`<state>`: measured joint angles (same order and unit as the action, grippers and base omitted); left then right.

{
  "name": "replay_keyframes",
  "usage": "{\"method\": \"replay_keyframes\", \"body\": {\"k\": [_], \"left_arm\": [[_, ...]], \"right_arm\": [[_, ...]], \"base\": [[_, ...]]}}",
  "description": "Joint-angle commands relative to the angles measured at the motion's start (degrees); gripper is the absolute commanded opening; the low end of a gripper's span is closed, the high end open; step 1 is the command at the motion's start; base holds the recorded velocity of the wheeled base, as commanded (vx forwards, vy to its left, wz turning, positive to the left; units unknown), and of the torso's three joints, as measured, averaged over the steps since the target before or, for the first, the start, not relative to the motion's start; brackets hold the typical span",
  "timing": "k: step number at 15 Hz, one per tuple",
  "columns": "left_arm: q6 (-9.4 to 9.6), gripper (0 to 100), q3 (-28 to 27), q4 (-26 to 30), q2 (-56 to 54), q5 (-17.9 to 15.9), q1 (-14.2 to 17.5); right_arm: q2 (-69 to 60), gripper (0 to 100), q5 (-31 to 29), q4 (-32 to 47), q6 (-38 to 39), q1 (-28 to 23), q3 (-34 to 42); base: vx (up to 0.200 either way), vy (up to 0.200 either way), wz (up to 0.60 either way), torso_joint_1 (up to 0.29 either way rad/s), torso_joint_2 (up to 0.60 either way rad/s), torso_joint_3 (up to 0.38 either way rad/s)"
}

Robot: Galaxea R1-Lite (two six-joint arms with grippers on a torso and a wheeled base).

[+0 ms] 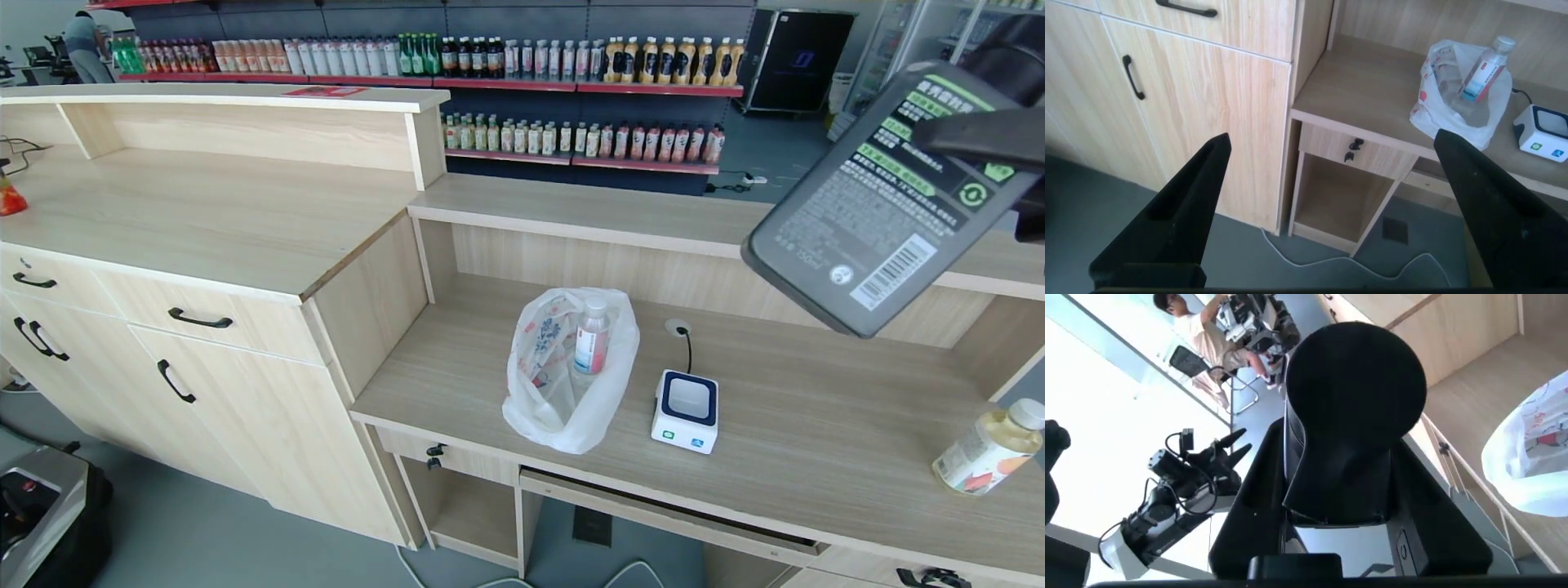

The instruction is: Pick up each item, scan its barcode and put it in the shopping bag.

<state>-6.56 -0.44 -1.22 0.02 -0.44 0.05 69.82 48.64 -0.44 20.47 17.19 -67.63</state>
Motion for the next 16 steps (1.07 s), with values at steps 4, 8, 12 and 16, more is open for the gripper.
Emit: {"method": "replay_keyframes", "body": {"k": [4,8,12,16], "left_arm": [[-0.03,100,0.0,0.0,0.0,0.0,0.0],[-0.03,100,0.0,0.0,0.0,0.0,0.0],[-0.03,100,0.0,0.0,0.0,0.0,0.0],[-0.03,100,0.0,0.0,0.0,0.0,0.0]], "right_arm": [[-5.8,0,0.0,0.0,-3.2,0.6,9.3],[-8.7,0,0.0,0.1,-3.4,1.7,13.2],[-10.0,0,0.1,3.3,-3.2,3.4,12.4],[-11.1,0,0.1,5.9,-3.1,3.9,11.4]], "base": [[0.000,0.000,0.00,0.000,0.00,0.000],[0.000,0.000,0.00,0.000,0.00,0.000],[0.000,0.000,0.00,0.000,0.00,0.000],[0.000,0.000,0.00,0.000,0.00,0.000]]}}
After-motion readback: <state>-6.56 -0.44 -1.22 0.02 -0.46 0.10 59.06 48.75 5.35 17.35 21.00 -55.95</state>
